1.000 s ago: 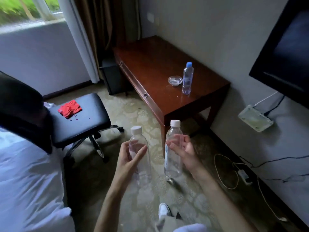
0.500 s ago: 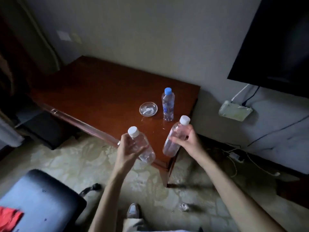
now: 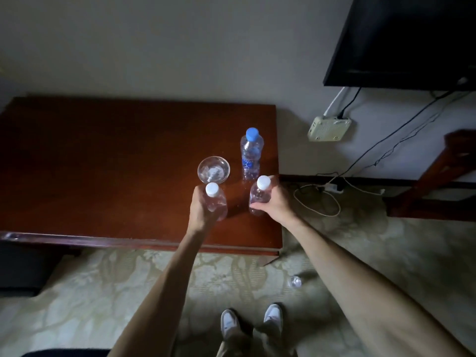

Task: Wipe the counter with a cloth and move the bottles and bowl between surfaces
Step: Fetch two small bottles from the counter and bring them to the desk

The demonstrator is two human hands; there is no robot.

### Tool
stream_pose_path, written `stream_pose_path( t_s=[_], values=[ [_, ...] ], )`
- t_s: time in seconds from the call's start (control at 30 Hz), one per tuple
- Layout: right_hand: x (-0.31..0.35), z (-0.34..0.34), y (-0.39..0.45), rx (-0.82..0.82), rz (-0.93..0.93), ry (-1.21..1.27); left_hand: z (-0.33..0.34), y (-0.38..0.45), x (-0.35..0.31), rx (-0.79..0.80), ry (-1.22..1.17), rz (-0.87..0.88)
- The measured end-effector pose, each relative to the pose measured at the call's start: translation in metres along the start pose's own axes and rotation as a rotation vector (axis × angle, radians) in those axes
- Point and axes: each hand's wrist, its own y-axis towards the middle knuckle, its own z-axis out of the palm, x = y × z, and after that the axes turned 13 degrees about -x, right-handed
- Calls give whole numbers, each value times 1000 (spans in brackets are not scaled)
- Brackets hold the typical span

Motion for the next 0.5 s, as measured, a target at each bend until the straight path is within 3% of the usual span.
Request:
stream_pose_path(
  t_s=[0.37, 0.5],
  values=[
    [-31, 4, -16, -3, 86, 19, 1, 10, 10, 39, -76, 2],
    [-66, -21, -47, -85, 177, 34, -22, -17, 34, 64, -72, -264]
  ],
)
